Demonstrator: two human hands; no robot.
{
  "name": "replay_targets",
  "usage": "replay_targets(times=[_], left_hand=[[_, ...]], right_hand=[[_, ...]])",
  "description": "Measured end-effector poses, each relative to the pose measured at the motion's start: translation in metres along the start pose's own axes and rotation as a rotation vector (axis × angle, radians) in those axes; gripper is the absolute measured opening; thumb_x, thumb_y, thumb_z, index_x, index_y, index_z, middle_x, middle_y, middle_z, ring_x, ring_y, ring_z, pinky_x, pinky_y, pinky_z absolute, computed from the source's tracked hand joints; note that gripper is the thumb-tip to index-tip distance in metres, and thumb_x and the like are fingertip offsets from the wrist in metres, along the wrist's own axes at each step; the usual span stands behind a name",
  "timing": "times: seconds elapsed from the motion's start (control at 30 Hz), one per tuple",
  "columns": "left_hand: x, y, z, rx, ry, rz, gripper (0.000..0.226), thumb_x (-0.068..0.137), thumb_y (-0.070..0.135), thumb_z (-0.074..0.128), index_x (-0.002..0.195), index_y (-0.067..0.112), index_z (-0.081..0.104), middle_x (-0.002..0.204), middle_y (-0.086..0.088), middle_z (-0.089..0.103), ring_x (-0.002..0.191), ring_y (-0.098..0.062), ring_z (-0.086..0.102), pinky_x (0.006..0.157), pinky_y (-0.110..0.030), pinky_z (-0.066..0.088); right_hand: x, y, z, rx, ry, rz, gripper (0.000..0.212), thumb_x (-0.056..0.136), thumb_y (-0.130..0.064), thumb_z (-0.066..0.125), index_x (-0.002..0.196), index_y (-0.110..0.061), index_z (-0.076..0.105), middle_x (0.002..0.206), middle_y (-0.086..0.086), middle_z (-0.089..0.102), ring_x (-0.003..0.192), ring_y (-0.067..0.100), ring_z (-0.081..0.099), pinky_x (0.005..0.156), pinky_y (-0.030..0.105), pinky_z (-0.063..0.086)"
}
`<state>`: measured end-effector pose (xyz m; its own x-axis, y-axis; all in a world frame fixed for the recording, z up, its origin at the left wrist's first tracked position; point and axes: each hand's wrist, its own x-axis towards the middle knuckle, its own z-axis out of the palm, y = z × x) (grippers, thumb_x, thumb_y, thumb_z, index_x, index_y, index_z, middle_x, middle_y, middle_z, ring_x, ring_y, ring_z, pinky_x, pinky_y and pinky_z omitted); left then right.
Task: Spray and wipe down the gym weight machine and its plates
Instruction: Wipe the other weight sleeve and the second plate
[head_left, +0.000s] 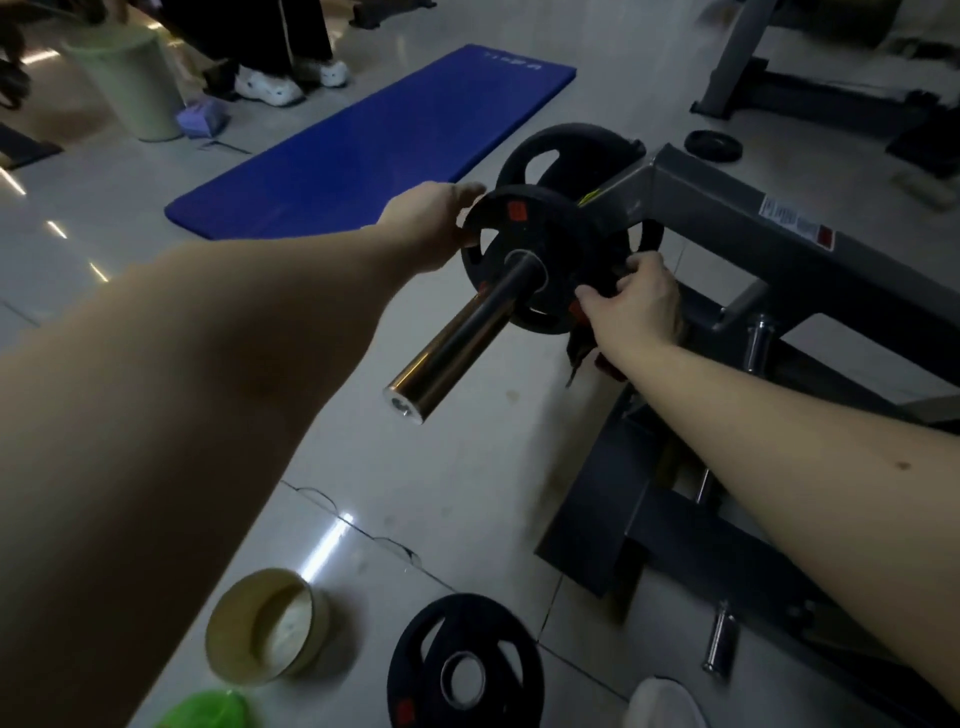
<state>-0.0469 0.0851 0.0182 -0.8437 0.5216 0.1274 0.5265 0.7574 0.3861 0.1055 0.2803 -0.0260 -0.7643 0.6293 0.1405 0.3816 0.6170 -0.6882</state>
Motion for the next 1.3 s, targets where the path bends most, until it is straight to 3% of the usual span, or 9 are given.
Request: replay_targets(times=[0.13,0.27,0.5,0.67,0.8,1.0,1.1,1.2,1.3], left_hand=[[-0.047,-0.020,-0.011,-0.143,0.062,-0.210,0.047,0.100,0.028,0.063,0.146,0.023,0.053,0.133,0.000,0.066,0.113,-0.018,0.066,0.103,-0.043,0.053],[-0.125,-0.037,-0.009,-0.228,0.137,-0.388,0.035,0.102,0.033,0.060,0.133,0.017,0.062,0.114,-0.001,0.071,0.082,-0.014,0.072,0.085,-0.037,0.058],[-0.297,-0.071,0.120,-0.136,-0.099,-0.713,0.027,0.096,0.032,0.059,0.118,0.020,0.067,0.106,-0.008,0.073,0.098,-0.031,0.069,0.088,-0.038,0.055],[-0.404,-0.060,0.229,-0.076,-0.479,-0.825,0.009,0.090,0.022,0.059,0.090,0.013,0.062,0.106,-0.008,0.067,0.091,-0.030,0.063,0.074,-0.036,0.053],[-0.447,-0.058,0.277,-0.238,-0.530,-0.925,0.022,0.093,0.027,0.066,0.087,0.008,0.057,0.091,-0.010,0.061,0.086,-0.031,0.059,0.073,-0.035,0.046],[-0.463,-0.080,0.287,-0.393,-0.468,-0.959,0.021,0.096,0.016,0.066,0.115,0.012,0.073,0.112,-0.008,0.073,0.104,-0.026,0.067,0.083,-0.026,0.047],[-0.458,-0.087,0.284,-0.434,-0.509,-0.941,0.022,0.096,0.020,0.067,0.114,0.010,0.074,0.109,-0.009,0.073,0.097,-0.024,0.067,0.084,-0.030,0.051],[-0.446,-0.086,0.286,-0.437,-0.481,-0.976,0.024,0.095,0.027,0.070,0.099,0.004,0.075,0.095,-0.013,0.074,0.088,-0.029,0.070,0.082,-0.037,0.058],[-0.442,-0.080,0.288,-0.389,-0.481,-0.968,0.024,0.094,0.030,0.070,0.093,0.007,0.076,0.088,-0.011,0.072,0.083,-0.028,0.069,0.076,-0.033,0.056]], right_hand=[[-0.036,0.006,-0.005,0.138,-0.125,0.028,0.038,0.088,-0.040,0.076,0.116,-0.017,0.064,0.100,-0.004,0.065,0.094,0.013,0.060,0.071,0.023,0.045],[-0.085,0.014,0.004,0.304,-0.280,0.195,0.038,0.069,-0.064,0.073,0.088,-0.032,0.065,0.088,-0.001,0.072,0.081,0.026,0.073,0.078,0.047,0.062],[-0.206,0.090,0.081,0.199,-0.606,0.259,0.028,0.073,-0.051,0.066,0.081,-0.024,0.066,0.082,0.003,0.074,0.076,0.030,0.073,0.074,0.053,0.062],[-0.272,0.142,0.149,-0.061,-0.739,0.013,0.023,0.099,-0.020,0.058,0.117,-0.015,0.071,0.126,0.013,0.056,0.116,0.028,0.056,0.104,0.026,0.038],[-0.317,0.152,0.194,-0.221,-0.803,-0.209,0.037,0.100,-0.012,0.049,0.135,-0.013,0.061,0.145,0.011,0.041,0.131,0.034,0.033,0.114,0.038,0.031],[-0.402,0.197,0.162,-0.249,-1.232,-0.737,0.037,0.091,-0.005,0.061,0.128,-0.007,0.061,0.136,0.016,0.046,0.116,0.037,0.047,0.094,0.052,0.048],[-0.353,0.232,0.153,-0.383,-1.098,-0.877,0.039,0.080,0.001,0.070,0.118,-0.005,0.069,0.123,0.021,0.058,0.106,0.042,0.058,0.083,0.053,0.055],[-0.297,0.227,0.169,-0.315,-0.706,-0.584,0.029,0.079,0.006,0.064,0.107,-0.001,0.069,0.106,0.020,0.057,0.099,0.041,0.054,0.085,0.051,0.052],[-0.301,0.193,0.194,-0.205,-0.641,-0.455,0.027,0.083,0.003,0.063,0.109,-0.001,0.068,0.110,0.019,0.056,0.105,0.038,0.049,0.093,0.047,0.045]])
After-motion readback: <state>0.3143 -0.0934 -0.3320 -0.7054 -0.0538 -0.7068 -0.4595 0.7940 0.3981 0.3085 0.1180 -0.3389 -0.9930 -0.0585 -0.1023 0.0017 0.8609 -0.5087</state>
